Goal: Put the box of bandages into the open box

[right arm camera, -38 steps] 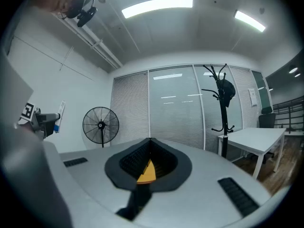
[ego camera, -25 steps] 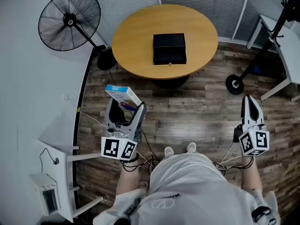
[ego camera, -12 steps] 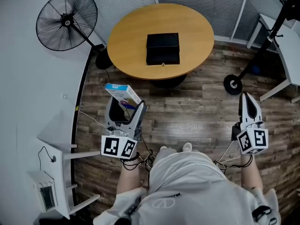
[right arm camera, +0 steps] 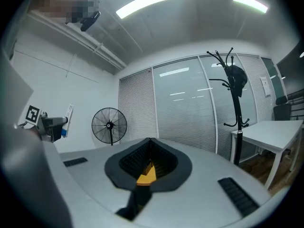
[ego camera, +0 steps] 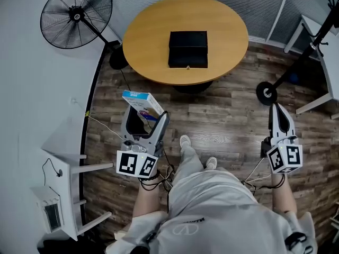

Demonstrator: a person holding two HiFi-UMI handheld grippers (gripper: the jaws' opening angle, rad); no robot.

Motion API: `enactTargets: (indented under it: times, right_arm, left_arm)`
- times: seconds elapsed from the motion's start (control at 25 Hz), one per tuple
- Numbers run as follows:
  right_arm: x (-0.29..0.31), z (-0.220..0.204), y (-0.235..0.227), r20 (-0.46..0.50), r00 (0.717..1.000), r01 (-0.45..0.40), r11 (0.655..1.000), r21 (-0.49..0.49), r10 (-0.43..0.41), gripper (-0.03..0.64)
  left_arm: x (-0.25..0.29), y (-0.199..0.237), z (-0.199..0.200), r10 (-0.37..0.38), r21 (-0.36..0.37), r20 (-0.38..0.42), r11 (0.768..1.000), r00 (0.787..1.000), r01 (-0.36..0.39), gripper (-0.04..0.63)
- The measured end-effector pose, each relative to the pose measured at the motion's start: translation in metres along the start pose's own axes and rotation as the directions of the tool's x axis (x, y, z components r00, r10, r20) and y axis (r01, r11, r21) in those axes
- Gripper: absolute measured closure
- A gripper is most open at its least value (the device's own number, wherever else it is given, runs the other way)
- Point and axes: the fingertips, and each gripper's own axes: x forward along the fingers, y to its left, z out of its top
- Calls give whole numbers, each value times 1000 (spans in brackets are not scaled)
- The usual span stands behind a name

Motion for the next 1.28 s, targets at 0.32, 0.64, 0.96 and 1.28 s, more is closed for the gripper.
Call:
enactTargets:
  times: [0.32, 0.64, 0.96, 1.28]
  right_arm:
    - [55, -2, 25, -15, 1000, 10, 1000, -20, -10, 598]
    - [125, -7, 53, -32, 998, 43, 999, -29, -44, 598]
    - [182, -7, 80, -42, 996, 76, 997, -29, -78, 598]
    - [230, -10, 112, -58, 995, 76, 996, -41, -78, 598]
  left_arm:
    - [36, 52, -10, -27, -28, 3, 999, 1000, 27, 156]
    - [94, 111, -31, -86, -44, -24, 995, 996, 84, 156]
    - [142, 156, -44, -163, -64, -46, 985, 986, 160, 157]
    - [174, 185, -59, -215, -118, -43, 971, 976, 209, 156]
